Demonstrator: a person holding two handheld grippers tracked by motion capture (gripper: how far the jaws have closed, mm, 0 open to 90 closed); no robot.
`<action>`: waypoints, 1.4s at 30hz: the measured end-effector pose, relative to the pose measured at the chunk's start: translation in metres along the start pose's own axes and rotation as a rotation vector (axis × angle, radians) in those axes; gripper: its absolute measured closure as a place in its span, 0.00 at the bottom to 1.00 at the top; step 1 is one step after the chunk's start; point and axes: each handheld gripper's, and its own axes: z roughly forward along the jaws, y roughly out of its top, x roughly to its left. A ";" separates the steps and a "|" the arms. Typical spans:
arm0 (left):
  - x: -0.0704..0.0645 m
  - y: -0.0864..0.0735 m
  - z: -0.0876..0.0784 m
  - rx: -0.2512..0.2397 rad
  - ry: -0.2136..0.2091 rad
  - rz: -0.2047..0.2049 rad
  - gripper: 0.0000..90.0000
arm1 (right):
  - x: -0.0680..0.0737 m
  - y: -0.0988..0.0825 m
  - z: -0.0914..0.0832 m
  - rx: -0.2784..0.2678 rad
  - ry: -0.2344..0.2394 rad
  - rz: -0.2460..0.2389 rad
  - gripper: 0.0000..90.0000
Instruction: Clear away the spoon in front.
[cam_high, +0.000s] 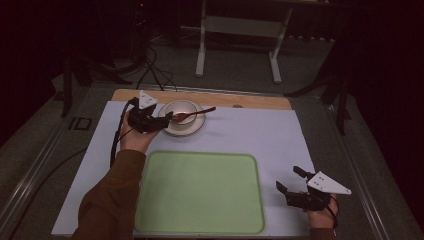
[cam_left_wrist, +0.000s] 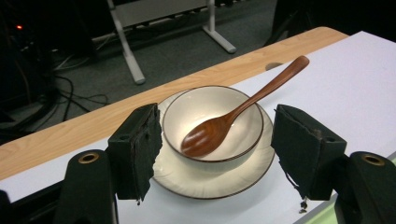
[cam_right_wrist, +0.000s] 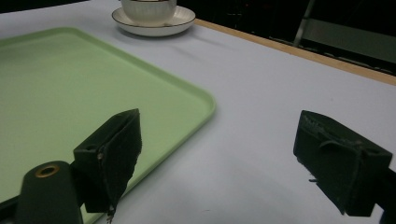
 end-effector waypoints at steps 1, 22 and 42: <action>-0.001 0.001 0.002 -0.001 -0.004 0.001 0.36 | 0.000 0.000 0.000 0.001 0.000 0.001 0.17; -0.014 0.008 0.053 0.013 -0.088 0.006 0.37 | -0.003 -0.002 0.001 0.003 0.004 0.016 0.17; -0.029 0.018 0.100 0.063 -0.094 0.047 0.27 | -0.005 -0.003 0.001 0.000 0.006 0.026 0.17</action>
